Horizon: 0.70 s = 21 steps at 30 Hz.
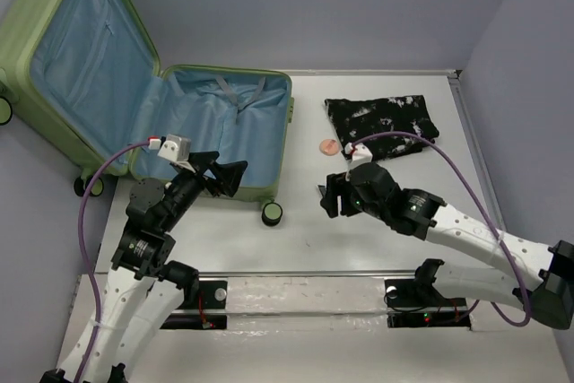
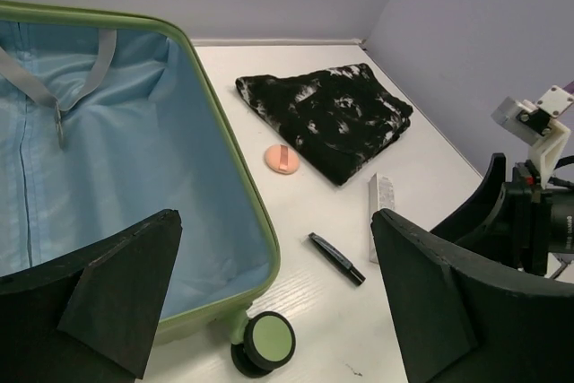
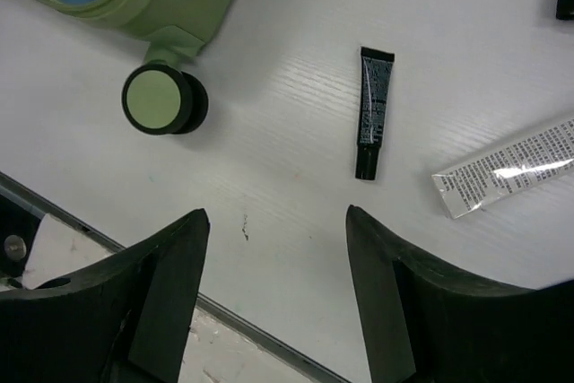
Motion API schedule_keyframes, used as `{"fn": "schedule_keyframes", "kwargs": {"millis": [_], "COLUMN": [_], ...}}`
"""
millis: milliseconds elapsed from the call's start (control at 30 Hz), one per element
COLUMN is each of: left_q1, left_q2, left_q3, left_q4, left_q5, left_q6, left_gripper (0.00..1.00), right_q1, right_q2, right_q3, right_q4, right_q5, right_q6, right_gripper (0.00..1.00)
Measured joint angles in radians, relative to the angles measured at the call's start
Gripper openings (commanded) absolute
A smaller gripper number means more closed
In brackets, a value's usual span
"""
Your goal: Pack the luggage
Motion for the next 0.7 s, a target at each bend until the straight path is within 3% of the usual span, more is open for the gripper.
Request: {"fn": "schedule_keyframes", "kwargs": {"millis": [700], "left_q1": [0.006], "left_q2": [0.012], "left_q3": [0.000], "left_q4": [-0.005], "left_q5": [0.019], "left_q6": [0.005], "left_gripper": [0.99], "right_q1": [0.031], "right_q2": [0.416], "right_q3": [0.093], "right_q4": [0.003], "right_q5": [0.103], "right_q6": [-0.021], "right_gripper": [0.59]}}
